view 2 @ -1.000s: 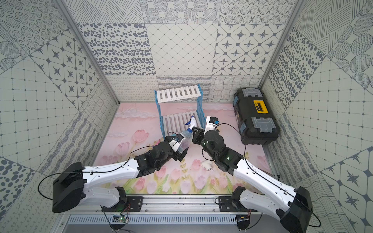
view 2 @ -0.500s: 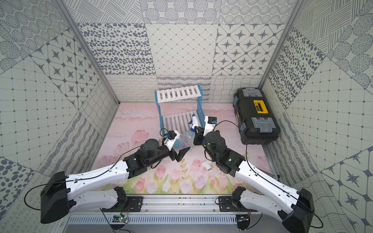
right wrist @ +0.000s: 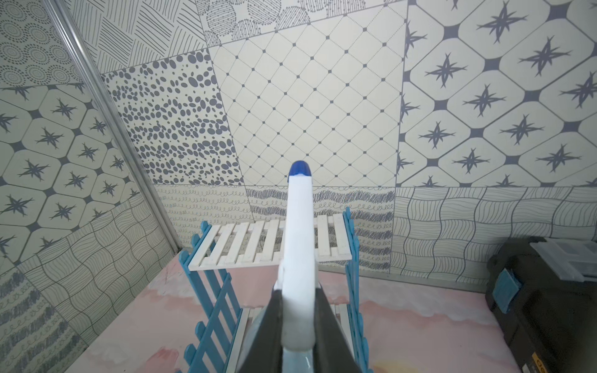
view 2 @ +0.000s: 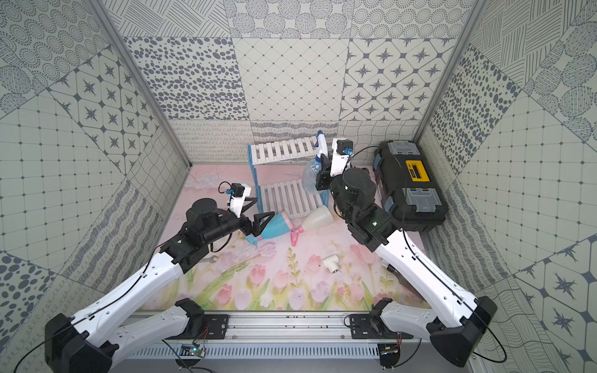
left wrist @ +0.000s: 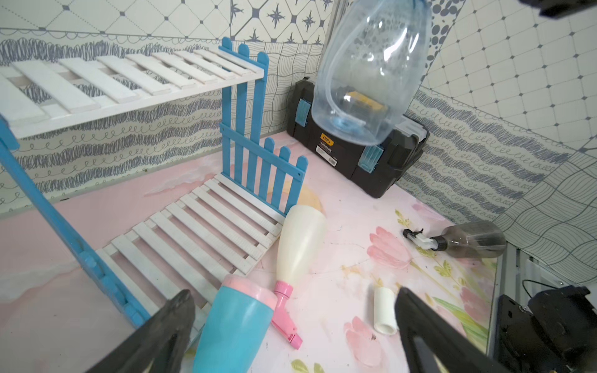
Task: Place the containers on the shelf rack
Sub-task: 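Place the container on the shelf.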
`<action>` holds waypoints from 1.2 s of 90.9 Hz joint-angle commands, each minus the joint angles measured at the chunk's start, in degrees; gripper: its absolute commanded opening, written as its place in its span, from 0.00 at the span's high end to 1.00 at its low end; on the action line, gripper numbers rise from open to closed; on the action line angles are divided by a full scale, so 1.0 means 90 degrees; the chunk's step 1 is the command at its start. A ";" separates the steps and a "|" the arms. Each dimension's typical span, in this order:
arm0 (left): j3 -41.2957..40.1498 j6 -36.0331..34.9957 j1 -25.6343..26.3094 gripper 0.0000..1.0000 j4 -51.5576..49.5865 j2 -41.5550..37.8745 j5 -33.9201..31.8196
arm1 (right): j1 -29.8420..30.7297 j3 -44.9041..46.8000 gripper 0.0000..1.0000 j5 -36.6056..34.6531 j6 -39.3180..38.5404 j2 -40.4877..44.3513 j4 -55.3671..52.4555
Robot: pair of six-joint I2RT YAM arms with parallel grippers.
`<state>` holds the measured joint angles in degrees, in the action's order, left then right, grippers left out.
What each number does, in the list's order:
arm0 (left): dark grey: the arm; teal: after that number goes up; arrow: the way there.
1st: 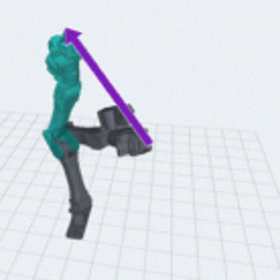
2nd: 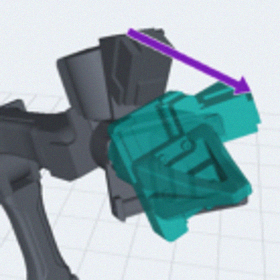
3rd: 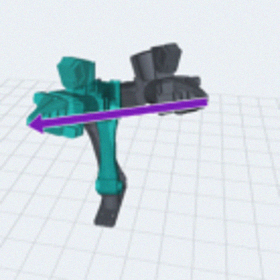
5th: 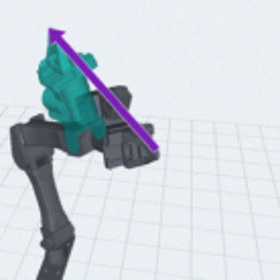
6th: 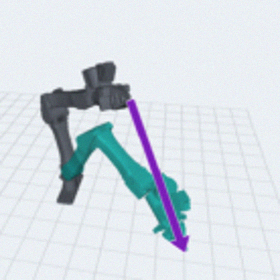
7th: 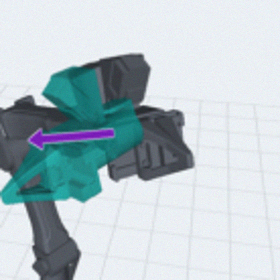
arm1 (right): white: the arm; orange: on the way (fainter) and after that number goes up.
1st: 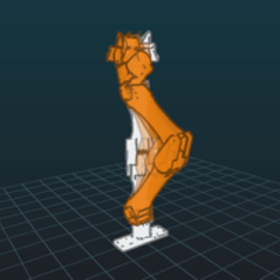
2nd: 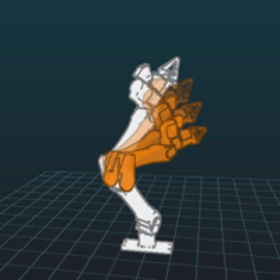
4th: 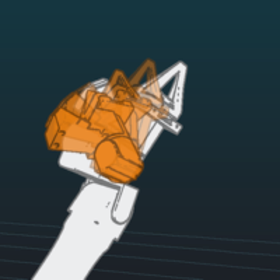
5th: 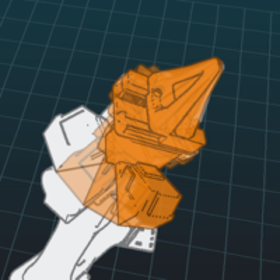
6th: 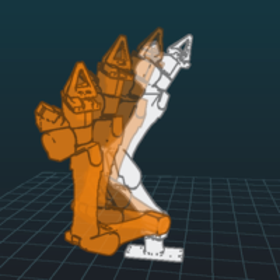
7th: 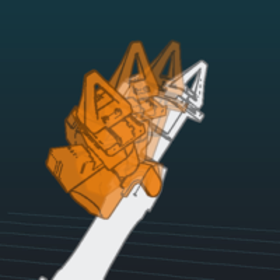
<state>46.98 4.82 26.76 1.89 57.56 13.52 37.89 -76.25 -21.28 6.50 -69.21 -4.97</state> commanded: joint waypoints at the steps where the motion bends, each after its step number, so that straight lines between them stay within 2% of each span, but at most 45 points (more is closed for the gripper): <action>1: -0.0231 -0.0511 -0.0402 0.02 -0.0612 -0.0213 0.0821 | -0.0313 -0.0648 1.00 0.0654 -0.0507 -0.0622 0.0369; 12: -0.0519 -0.0894 -0.0432 0.02 -0.0408 -0.0295 0.0835 | -0.0628 -0.1382 1.00 0.1032 -0.0533 -0.1262 0.0386; 42: -0.0676 -0.0985 -0.0434 0.02 -0.0159 -0.0122 0.0972 | -0.1067 -0.3234 1.00 0.1422 -0.0608 -0.2718 -0.0144; 89: -0.0603 -0.1226 -0.0435 0.02 -0.0388 -0.0110 0.0955 | -0.1147 -0.5932 1.00 0.1220 -0.1008 -0.4721 -0.1335; 109: -0.0517 -0.1258 -0.0435 0.02 -0.0512 -0.0031 0.1110 | -0.1217 -0.6360 1.00 0.1173 -0.0940 -0.5106 -0.1556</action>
<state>41.19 -4.69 23.14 -1.19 56.80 20.45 27.51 -130.87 -9.74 -1.80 -114.56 -19.11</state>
